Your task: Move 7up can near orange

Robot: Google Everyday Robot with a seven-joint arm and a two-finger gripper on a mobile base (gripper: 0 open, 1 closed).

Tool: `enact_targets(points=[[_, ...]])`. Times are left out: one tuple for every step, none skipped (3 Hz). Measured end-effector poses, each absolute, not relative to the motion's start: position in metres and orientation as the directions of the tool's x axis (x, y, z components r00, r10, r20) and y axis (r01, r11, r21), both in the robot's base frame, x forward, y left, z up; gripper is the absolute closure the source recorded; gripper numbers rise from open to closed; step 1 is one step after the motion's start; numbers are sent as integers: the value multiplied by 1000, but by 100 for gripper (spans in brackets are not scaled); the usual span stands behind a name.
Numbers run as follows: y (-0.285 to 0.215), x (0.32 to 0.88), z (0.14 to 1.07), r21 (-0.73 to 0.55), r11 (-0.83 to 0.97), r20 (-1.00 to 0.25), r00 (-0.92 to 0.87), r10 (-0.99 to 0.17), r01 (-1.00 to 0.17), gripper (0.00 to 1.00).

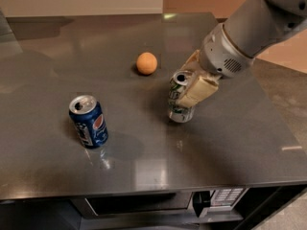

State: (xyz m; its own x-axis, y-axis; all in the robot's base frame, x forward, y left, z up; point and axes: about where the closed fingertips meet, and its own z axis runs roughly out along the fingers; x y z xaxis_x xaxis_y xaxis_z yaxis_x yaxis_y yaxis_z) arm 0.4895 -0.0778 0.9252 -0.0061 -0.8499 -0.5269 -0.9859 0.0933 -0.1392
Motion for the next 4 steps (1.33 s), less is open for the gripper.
enact_targets(points=[[-67, 523, 946, -145, 119, -556, -18, -831, -982, 100], [-53, 560, 957, -142, 140, -570, -35, -821, -980, 100], [-35, 601, 952, -130, 162, -569, -60, -820, -978, 100], [-24, 633, 943, -125, 185, -565, -83, -821, -975, 100]])
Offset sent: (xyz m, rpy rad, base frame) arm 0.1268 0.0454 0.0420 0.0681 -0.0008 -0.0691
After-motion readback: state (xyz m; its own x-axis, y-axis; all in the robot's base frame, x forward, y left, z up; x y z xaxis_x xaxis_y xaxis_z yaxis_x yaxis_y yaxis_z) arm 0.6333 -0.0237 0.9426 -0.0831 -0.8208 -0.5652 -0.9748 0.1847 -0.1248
